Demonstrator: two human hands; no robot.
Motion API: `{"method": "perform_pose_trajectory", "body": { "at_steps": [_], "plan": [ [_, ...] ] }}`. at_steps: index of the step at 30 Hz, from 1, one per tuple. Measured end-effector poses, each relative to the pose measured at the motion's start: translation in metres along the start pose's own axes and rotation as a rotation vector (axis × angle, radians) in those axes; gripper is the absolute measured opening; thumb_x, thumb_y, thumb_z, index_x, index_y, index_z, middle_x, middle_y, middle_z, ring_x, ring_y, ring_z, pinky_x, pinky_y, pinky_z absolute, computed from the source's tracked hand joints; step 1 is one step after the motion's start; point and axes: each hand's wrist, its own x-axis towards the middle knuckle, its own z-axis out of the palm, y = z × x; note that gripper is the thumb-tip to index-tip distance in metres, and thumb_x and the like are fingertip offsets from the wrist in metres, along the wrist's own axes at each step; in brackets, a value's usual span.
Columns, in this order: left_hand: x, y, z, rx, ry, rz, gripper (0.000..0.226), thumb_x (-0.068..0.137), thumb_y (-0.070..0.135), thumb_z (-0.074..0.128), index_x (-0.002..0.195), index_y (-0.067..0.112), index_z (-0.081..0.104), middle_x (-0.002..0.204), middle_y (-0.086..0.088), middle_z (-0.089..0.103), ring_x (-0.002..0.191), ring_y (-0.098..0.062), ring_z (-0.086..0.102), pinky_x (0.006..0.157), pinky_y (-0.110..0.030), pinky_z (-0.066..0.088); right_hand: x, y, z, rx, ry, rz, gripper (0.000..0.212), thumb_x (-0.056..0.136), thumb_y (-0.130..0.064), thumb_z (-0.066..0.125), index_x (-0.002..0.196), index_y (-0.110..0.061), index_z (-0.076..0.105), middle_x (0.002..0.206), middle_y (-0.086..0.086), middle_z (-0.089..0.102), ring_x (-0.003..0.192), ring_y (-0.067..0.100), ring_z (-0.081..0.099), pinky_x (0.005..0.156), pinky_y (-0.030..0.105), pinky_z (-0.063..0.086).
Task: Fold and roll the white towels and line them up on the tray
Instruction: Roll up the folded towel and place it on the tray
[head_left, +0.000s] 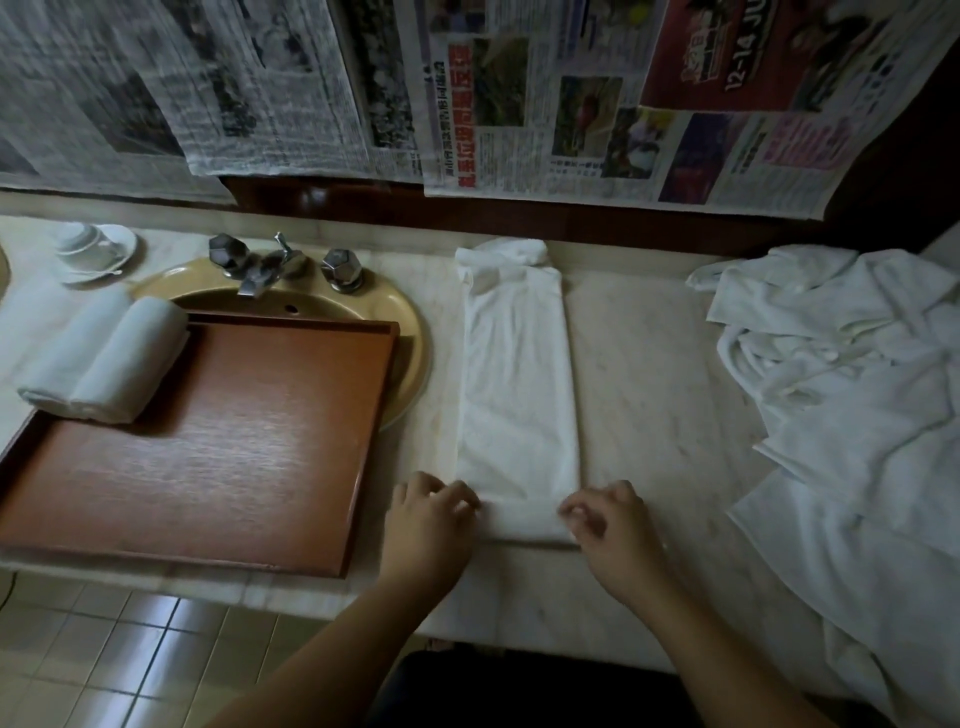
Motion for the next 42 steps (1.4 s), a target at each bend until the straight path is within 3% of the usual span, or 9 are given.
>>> {"method": "perform_pose_trajectory", "body": {
  "at_steps": [5,11,17,22,25,28,32,37,42],
  "plan": [
    [-0.008,-0.014,0.003,0.226,0.022,0.477,0.027,0.09,0.022,0.056,0.11,0.026,0.072,0.115,0.002,0.059,0.093,-0.026,0.055,0.073,-0.038,0.046,-0.02,-0.008,-0.007,-0.363,0.0,-0.341,0.038,0.075,-0.024,0.065,0.107,-0.039,0.079,0.093,-0.013,0.054,0.083,0.019,0.055,0.061,0.034,0.047],
    [0.0,-0.032,-0.001,0.229,0.011,0.595,0.031,0.098,0.042,0.062,0.123,0.025,0.07,0.121,0.006,0.064,0.095,-0.022,0.058,0.075,-0.038,0.048,-0.019,0.006,-0.009,-0.39,-0.055,-0.346,0.034,0.088,-0.044,0.062,0.12,-0.04,0.072,0.105,-0.018,0.058,0.089,0.015,0.057,0.067,0.035,0.048],
    [0.016,-0.017,-0.005,0.071,-0.121,0.261,0.035,0.105,0.051,0.045,0.102,0.033,0.074,0.099,0.013,0.069,0.082,-0.015,0.054,0.076,-0.036,0.046,-0.003,0.012,-0.001,-0.056,-0.085,-0.042,0.032,0.096,-0.051,0.058,0.111,-0.031,0.077,0.093,-0.014,0.055,0.089,0.009,0.056,0.081,0.023,0.044],
    [0.028,0.011,-0.015,-0.465,-0.194,-0.36,0.013,0.091,0.043,0.075,0.094,0.032,0.07,0.085,0.01,0.072,0.076,-0.007,0.068,0.058,-0.021,0.049,0.025,0.001,0.003,0.042,-0.158,0.249,0.021,0.099,-0.037,0.066,0.08,-0.034,0.059,0.082,-0.007,0.061,0.077,0.015,0.06,0.066,0.029,0.04],
    [0.029,0.019,-0.012,-0.507,-0.142,-0.415,0.014,0.087,0.038,0.081,0.092,0.034,0.068,0.09,0.007,0.071,0.077,-0.011,0.068,0.057,-0.024,0.055,0.03,-0.002,0.005,0.119,-0.065,0.29,0.017,0.092,-0.03,0.075,0.089,-0.028,0.059,0.081,-0.004,0.063,0.074,0.015,0.061,0.068,0.031,0.045],
    [0.029,0.016,-0.006,-0.214,-0.038,-0.275,0.01,0.088,0.047,0.077,0.084,0.04,0.072,0.104,0.011,0.058,0.1,-0.017,0.052,0.084,-0.036,0.053,0.023,-0.006,0.003,-0.11,0.022,-0.043,0.017,0.089,-0.016,0.074,0.094,-0.032,0.07,0.088,-0.004,0.053,0.079,0.02,0.057,0.072,0.032,0.049],
    [0.021,-0.002,-0.001,0.203,0.094,0.301,0.016,0.098,0.041,0.064,0.098,0.03,0.076,0.113,0.001,0.057,0.094,-0.027,0.052,0.07,-0.038,0.046,0.013,-0.003,0.004,-0.383,0.016,-0.441,0.04,0.081,-0.004,0.064,0.109,-0.028,0.079,0.094,-0.004,0.055,0.08,0.026,0.056,0.063,0.038,0.049],
    [0.014,-0.017,0.0,0.341,0.038,0.558,0.042,0.098,0.052,0.055,0.117,0.018,0.069,0.109,0.001,0.061,0.091,-0.025,0.057,0.071,-0.041,0.05,-0.003,-0.004,-0.004,-0.507,-0.048,-0.409,0.05,0.08,-0.037,0.068,0.129,-0.03,0.07,0.108,-0.009,0.061,0.09,0.022,0.057,0.069,0.037,0.047],
    [0.022,0.005,0.005,0.455,0.066,0.605,0.043,0.094,0.052,0.066,0.124,0.022,0.066,0.09,-0.003,0.062,0.076,-0.024,0.055,0.061,-0.034,0.041,0.002,-0.01,0.009,-0.611,0.038,-0.426,0.039,0.087,-0.048,0.066,0.123,-0.033,0.07,0.091,-0.005,0.055,0.079,0.024,0.053,0.064,0.038,0.045]
  ]
}}
